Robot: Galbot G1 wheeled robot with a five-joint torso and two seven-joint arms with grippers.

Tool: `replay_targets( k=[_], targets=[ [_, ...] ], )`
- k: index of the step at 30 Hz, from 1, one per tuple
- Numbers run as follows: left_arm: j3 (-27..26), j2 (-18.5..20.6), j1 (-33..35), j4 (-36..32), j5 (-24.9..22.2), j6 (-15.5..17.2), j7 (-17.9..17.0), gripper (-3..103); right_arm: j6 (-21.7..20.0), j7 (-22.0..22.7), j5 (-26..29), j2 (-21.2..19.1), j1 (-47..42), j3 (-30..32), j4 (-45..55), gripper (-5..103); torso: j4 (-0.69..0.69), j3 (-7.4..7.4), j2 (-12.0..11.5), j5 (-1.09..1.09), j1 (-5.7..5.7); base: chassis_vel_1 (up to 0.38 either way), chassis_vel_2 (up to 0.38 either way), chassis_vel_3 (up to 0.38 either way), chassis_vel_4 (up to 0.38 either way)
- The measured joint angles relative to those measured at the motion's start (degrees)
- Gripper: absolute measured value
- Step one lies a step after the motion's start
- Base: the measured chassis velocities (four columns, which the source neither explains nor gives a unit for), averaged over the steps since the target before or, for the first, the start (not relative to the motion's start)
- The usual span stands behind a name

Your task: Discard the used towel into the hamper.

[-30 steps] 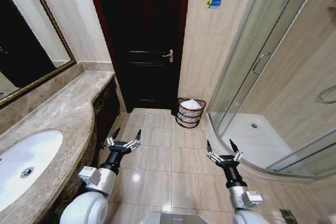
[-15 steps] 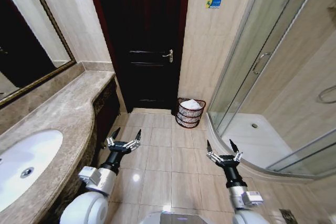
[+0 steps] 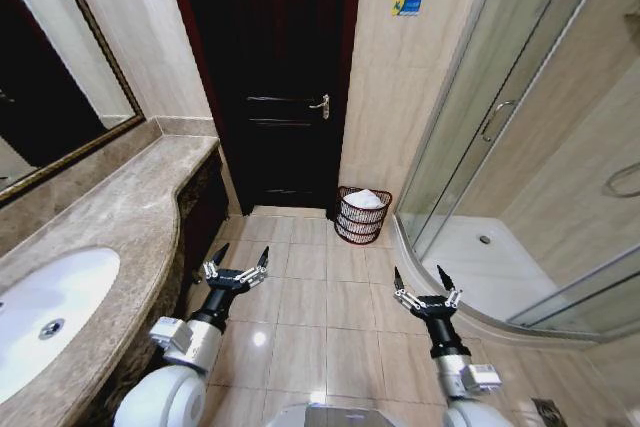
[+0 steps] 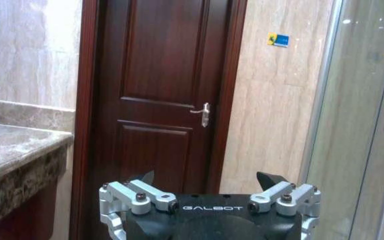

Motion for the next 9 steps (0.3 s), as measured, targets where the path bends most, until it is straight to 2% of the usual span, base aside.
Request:
replay_targets(
  k=[9],
  targets=[
    [0.0, 0.0, 0.0, 0.0, 0.0, 0.0, 0.0, 100, 0.0, 0.0, 0.0, 0.0, 0.0, 0.0, 0.0, 100, 0.00, 0.00, 0.0, 0.00, 0.00, 0.000, 0.000, 0.000, 0.000]
  ],
)
